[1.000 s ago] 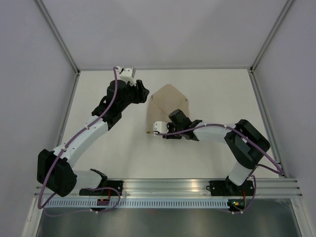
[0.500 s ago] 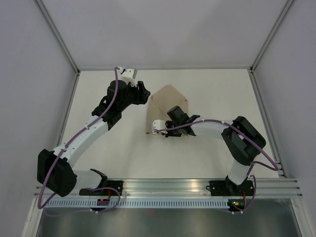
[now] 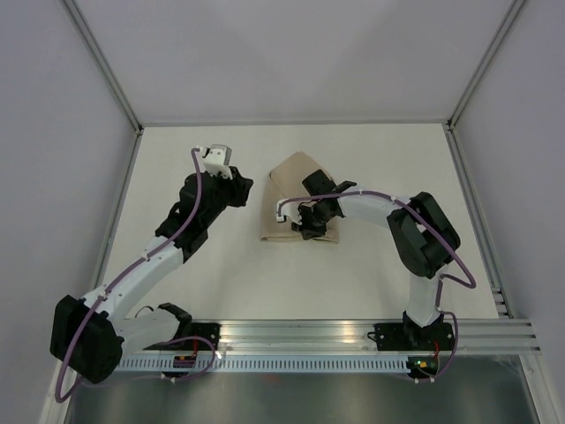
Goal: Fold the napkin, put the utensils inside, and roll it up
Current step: Roll the napkin with the utensil
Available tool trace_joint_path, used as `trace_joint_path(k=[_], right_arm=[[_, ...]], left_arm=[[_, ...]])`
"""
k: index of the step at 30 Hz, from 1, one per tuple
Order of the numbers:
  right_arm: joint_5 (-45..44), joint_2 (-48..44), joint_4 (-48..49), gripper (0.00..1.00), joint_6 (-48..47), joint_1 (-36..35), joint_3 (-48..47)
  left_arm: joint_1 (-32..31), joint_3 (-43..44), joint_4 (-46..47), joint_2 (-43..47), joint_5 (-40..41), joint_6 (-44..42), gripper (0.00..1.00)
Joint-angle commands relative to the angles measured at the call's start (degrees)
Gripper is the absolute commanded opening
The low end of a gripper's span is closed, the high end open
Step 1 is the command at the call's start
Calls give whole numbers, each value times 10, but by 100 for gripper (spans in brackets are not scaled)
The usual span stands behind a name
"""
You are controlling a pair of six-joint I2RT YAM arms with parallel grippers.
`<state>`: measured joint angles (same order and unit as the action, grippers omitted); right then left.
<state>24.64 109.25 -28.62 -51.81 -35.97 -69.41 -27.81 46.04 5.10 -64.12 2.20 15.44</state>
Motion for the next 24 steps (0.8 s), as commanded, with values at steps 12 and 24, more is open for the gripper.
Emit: trace_joint_path(k=[12, 24], right_arm=[[139, 205, -370, 4, -99, 65, -163], [138, 249, -401, 2, -81, 78, -209]], left_arm=[[-108, -192, 248, 66, 70, -80, 10], [-240, -145, 155, -34, 34, -227, 43]])
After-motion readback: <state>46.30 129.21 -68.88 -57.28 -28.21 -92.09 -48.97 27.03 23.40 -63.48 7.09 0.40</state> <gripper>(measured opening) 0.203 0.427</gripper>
